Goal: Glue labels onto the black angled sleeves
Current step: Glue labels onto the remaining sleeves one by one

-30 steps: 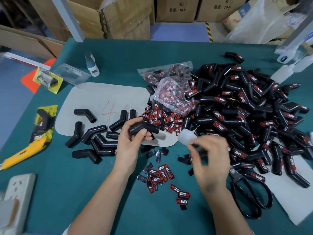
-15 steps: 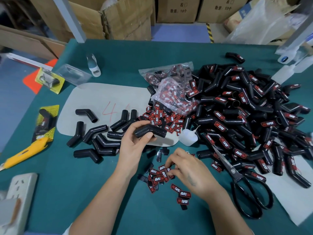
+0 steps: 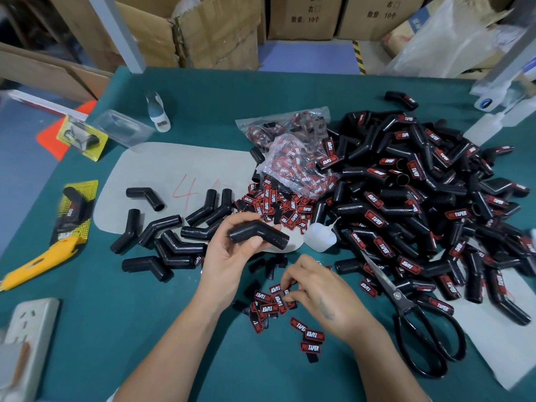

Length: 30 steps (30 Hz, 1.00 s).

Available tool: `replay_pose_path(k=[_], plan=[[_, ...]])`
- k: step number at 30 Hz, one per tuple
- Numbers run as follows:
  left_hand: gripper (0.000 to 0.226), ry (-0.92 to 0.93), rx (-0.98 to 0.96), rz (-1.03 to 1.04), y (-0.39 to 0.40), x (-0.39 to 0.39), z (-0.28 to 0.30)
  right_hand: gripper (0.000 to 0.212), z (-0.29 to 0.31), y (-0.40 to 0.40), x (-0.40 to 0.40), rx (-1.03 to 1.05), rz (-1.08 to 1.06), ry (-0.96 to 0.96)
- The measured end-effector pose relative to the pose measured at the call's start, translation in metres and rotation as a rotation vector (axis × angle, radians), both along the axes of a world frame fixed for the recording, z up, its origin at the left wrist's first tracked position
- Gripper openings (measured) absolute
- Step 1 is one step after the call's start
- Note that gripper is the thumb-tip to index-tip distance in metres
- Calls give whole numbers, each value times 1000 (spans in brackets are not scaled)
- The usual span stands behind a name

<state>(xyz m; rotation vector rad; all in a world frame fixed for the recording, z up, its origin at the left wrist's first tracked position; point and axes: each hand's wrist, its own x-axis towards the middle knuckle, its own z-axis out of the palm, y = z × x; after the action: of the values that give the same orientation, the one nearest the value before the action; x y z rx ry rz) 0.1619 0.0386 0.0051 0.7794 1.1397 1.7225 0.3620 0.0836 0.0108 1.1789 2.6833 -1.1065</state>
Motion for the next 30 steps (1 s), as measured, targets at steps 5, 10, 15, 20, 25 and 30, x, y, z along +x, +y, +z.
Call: replay_pose_path(k=[5,10,15,20,25,30], plan=[[30,-32,14,-25,1,1,5,17,-5,1,2,15,9,20],[31,-45,-6,-21,2,-1,4,20,-9,1,4,64,19,24],[35,-30,-18,-17,2,-3,3,18,-2,5,11,-84,6,172],[32,-31,-19,-7,3,-3,1,21,11,3,8,-320,-138,447],[30,-8,-18,-21,2,-4,-1,21,14,-1,0,-458,-214,512],[31,-9,-27,-21,3,-4,-4,22,6,-1,-1,-163,-113,215]])
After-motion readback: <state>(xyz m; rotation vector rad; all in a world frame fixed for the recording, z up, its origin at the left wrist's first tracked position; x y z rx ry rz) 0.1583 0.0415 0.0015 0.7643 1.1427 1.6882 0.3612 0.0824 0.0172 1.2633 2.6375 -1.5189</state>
